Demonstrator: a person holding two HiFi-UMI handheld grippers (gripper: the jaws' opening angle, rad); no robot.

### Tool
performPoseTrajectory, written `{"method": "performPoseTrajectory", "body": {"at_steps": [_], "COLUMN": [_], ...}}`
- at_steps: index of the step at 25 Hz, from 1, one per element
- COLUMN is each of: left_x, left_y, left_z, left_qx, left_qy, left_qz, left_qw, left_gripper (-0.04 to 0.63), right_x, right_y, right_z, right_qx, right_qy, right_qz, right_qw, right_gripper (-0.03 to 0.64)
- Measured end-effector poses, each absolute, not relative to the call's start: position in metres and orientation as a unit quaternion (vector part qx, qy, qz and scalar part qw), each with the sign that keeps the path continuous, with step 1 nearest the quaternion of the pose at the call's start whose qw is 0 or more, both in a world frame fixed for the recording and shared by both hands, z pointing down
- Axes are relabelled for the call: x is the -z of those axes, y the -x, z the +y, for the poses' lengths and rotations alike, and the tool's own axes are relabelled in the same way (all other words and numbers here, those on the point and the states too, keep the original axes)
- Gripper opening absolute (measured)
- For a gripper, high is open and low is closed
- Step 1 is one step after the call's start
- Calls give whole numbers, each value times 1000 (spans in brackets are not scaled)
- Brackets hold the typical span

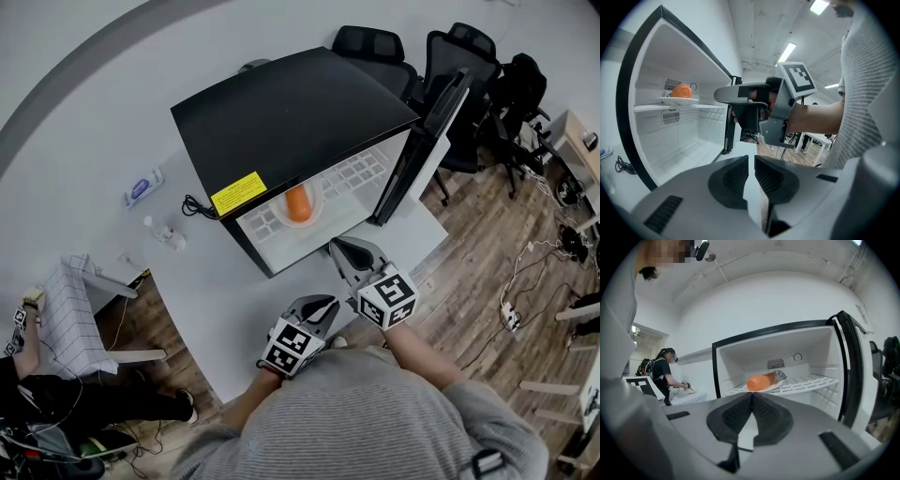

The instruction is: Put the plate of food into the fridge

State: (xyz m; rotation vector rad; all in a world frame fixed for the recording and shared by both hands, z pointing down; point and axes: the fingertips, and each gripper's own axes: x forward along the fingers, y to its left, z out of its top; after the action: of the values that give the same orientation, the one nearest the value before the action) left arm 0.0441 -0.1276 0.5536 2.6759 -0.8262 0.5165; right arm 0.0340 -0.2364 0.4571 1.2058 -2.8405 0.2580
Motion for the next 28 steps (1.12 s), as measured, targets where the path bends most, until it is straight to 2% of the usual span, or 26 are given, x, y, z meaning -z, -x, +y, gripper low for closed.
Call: {"method": "performPoseTrajectory", "body": {"at_steps": [16,28], "left_x": [-559,-548], "left_y": [-49,-32], "left_z": [-131,-154], "left_qx": [-190,-149], "left_qy": [-922,-903], "left_qz": [-302,-373], "left_qw": [148,152], "left_gripper": [46,46], "right_x": [-476,-491], "right_y": [-53,-52], "right_z": [-215,-204], "right_qx": [-82,-93], "right_qy": [-380,-372], "right_qz": [-921,-923], "right_qw": [19,27], "right_gripper": [14,14]}}
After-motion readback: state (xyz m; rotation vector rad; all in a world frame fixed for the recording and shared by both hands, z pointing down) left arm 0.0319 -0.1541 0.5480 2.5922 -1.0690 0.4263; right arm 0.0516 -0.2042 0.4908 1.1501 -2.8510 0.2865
